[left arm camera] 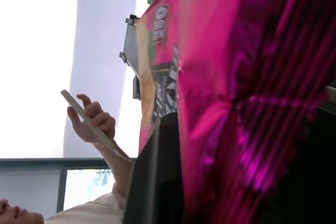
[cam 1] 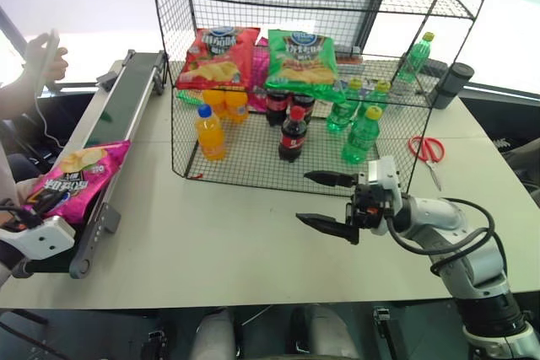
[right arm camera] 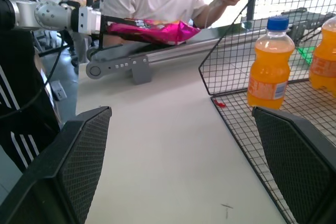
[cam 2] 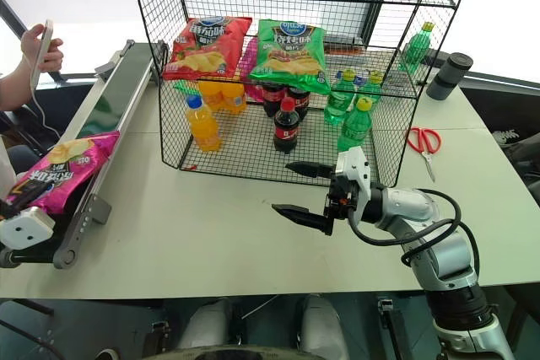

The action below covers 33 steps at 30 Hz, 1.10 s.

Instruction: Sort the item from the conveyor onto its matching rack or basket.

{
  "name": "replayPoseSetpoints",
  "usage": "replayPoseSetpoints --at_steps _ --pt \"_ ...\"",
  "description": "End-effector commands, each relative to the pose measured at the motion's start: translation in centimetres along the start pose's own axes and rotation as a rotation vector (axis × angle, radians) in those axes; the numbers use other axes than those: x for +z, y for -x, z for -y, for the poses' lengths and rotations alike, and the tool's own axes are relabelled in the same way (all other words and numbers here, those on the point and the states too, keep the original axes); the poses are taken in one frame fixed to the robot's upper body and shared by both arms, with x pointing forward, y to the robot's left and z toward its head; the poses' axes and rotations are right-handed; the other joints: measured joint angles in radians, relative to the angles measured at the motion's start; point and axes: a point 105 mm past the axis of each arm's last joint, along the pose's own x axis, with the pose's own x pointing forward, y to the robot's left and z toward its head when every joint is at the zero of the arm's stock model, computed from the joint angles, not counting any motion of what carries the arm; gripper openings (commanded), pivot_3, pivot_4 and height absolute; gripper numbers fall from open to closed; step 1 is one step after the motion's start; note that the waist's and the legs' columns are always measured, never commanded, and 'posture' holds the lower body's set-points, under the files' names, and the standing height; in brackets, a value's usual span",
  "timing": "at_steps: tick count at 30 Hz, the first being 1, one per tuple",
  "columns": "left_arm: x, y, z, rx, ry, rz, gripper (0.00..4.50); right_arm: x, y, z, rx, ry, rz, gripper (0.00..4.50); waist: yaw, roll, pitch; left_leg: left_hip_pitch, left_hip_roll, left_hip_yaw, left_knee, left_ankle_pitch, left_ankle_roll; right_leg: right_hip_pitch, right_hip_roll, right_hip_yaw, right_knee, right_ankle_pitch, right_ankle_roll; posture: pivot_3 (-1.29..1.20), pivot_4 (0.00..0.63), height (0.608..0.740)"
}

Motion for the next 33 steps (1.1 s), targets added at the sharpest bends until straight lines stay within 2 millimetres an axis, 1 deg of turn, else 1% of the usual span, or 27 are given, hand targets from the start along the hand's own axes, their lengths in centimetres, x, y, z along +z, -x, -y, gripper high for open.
replayPoseSetpoints --at_steps 1,3,6,8,10,12,14,15,18,21,23,25,26,27,28,29,31,33 --pt "0.4 -0.3 -1.8 0.053 0.0 0.024 0.02 0.9 0.6 0.3 -0.032 0.06 0.015 4.5 0.0 0.0 0.0 0.0 0.0 0.0 0.0 0.0 0.0 0.0 0.0 0.0 0.001 0.0 0.0 0.0 0.15 0.738" --pt "0.6 -0.6 -2.4 0.074 0.002 0.037 0.02 0.8 0.5 0.3 -0.033 0.063 0.013 4.5 0.001 0.0 0.0 0.0 0.0 0.001 0.0 0.0 0.0 0.0 0.0 0.0 0.001 0.0 0.0 0.0 0.15 0.738" --pt "1.5 -1.0 -4.2 0.155 0.099 0.086 0.02 0.7 0.5 0.3 -0.037 0.066 0.01 4.5 0.001 0.0 0.0 0.0 0.0 0.001 0.0 0.0 0.0 0.0 0.0 0.0 0.001 0.0 0.0 0.0 0.15 0.738" --pt "2.9 -1.4 -5.9 0.212 0.229 0.157 0.02 0.7 0.6 0.5 -0.044 0.073 0.005 4.5 0.002 0.0 0.0 0.0 0.0 0.001 0.0 0.0 0.0 0.0 0.0 0.0 0.001 0.0 0.0 0.0 0.15 0.738" --pt "5.1 -1.6 -7.3 0.198 0.385 0.275 0.02 0.6 0.8 0.8 -0.053 0.077 0.001 4.5 0.002 -0.001 0.0 0.0 0.0 0.001 0.0 0.0 0.0 0.0 -0.001 0.0 0.001 0.0 0.0 0.0 0.15 0.738" --pt "7.9 -1.3 -8.2 0.107 0.537 0.425 0.02 0.6 1.0 1.0 -0.056 0.08 -0.004 4.5 0.0 -0.001 0.0 0.0 0.0 0.0 0.0 0.0 0.0 0.002 -0.001 0.0 0.001 0.0 0.0 0.0 0.15 0.738" --pt "9.5 -0.6 -8.7 0.005 0.667 0.519 0.02 0.6 1.2 1.1 -0.054 0.085 -0.01 4.5 -0.004 0.0 0.0 0.0 0.0 0.001 0.001 0.0 0.0 0.002 -0.001 0.0 0.001 0.0 0.0 0.0 0.15 0.738" --pt "10.1 -0.2 -9.2 -0.049 0.775 0.558 0.02 0.6 1.2 1.2 -0.054 0.086 -0.012 4.5 -0.007 0.0 0.0 0.001 0.0 0.001 0.001 0.001 -0.001 0.002 0.0 0.001 0.001 0.0 0.0 0.0 0.15 0.738" --pt "10.8 1.2 -10.3 -0.212 0.978 0.59 0.02 0.5 1.4 1.4 -0.055 0.091 -0.018 4.5 -0.01 0.001 0.001 0.001 0.001 0.001 0.001 0.001 -0.002 0.001 0.004 0.001 0.002 0.0 0.0 0.0 0.15 0.738" --pt "11.2 2.7 -12.1 -0.33 1.192 0.644 0.02 0.4 1.5 1.4 -0.052 0.094 -0.023 4.5 -0.004 0.002 0.001 0.001 0.002 0.0 0.001 0.002 -0.003 0.001 0.006 0.001 0.002 0.0 0.0 0.0 0.15 0.738" --pt "12.6 3.2 -11.8 -0.46 1.314 0.684 0.02 0.5 1.5 1.4 -0.05 0.087 -0.017 4.5 -0.001 0.002 0.002 0.001 0.002 0.0 0.001 0.002 -0.004 0.001 0.007 0.002 0.001 -0.001 0.0 0.0 0.15 0.738" --pt "15.5 3.0 -9.7 -0.645 1.463 0.759 0.02 0.9 1.5 1.3 -0.04 0.048 -0.001 4.5 0.004 0.003 0.002 0.001 0.001 0.0 0.001 0.002 -0.003 0.001 0.006 0.002 0.0 -0.001 0.0 0.0 0.15 0.738" --pt "16.3 3.0 -9.1 -0.703 1.511 0.781 0.02 0.9 1.6 1.2 -0.034 0.034 0.004 4.5 0.005 0.004 0.003 0.001 0.0 -0.001 0.001 0.002 -0.003 0.002 0.005 0.002 0.0 -0.001 0.0 0.0 0.15 0.738" --pt "17.3 2.9 -8.3 -0.763 1.543 0.801 0.02 1.1 1.6 1.0 -0.028 0.014 0.011 4.5 0.006 0.004 0.003 0.001 0.0 -0.001 0.001 0.001 -0.002 0.002 0.004 0.002 -0.001 -0.001 0.0 0.0 0.15 0.738" --pt "17.9 2.9 -7.8 -0.794 1.56 0.811 0.02 1.1 1.6 0.9 -0.024 0.002 0.015 4.5 0.006 0.003 0.002 0.001 -0.001 -0.001 0.001 0.001 -0.002 0.004 0.004 0.002 -0.001 -0.001 0.0 0.0 0.15 0.738" --pt "18.9 2.6 -6.9 -0.868 1.619 0.835 0.02 1.4 1.6 0.8 -0.015 -0.027 0.022 4.5 0.005 0.002 0.002 0.001 -0.001 -0.001 0.001 0.001 -0.002 0.004 0.004 0.002 -0.001 -0.001 0.0 0.0 0.15 0.738" --pt "20.8 1.7 -5.3 -0.977 1.687 0.89 0.02 1.9 1.9 0.1 0.022 -0.142 0.032 4.5 0.006 0.002 0.002 0.001 0.0 -0.002 0.001 0.002 -0.003 0.004 0.005 0.002 -0.001 0.0 0.0 0.0 0.15 0.738" --pt "21.8 1.2 -4.8 -1.036 1.716 0.919 0.02 2.3 2.0 -0.6 0.059 -0.206 0.028 4.5 0.005 0.001 0.001 0.001 -0.001 -0.002 0.001 0.002 -0.003 0.005 0.005 0.002 0.0 0.0 0.0 0.0 0.15 0.738"
